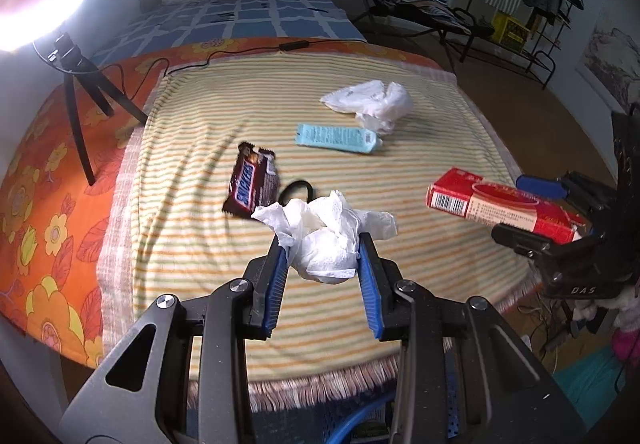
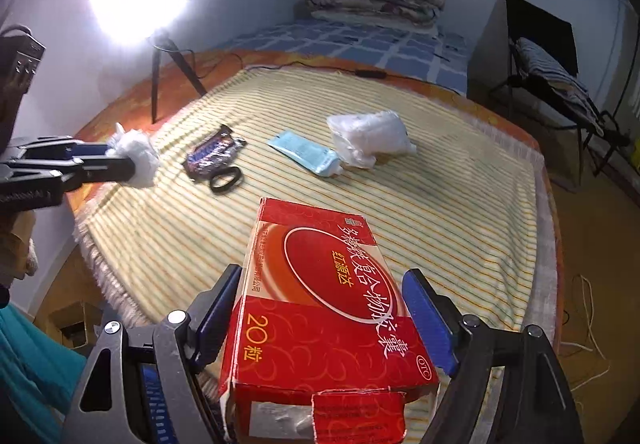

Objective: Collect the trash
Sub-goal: 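Carry the tissue and red box over the blue basket with both tools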

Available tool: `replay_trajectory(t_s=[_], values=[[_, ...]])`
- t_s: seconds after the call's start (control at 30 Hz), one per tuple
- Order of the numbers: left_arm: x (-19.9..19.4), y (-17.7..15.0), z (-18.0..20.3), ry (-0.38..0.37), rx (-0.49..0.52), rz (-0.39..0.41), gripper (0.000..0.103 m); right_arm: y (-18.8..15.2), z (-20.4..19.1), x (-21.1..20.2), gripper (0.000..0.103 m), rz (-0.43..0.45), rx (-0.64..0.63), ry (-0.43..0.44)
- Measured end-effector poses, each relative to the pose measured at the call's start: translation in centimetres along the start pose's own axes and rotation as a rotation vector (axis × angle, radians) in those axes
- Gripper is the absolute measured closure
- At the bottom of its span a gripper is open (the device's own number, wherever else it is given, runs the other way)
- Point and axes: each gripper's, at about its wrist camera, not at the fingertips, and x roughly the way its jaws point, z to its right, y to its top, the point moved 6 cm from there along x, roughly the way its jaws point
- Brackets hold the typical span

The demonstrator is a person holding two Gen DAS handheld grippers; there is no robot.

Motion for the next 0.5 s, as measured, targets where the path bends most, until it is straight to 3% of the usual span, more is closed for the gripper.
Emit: replay_trajectory(t_s=[0.5], values=[[-2.7, -7.6, 4.0, -0.052, 0.111, -0.055, 0.069, -6.0, -5.2, -6.7, 0.021, 0.023, -0.062, 0.054]])
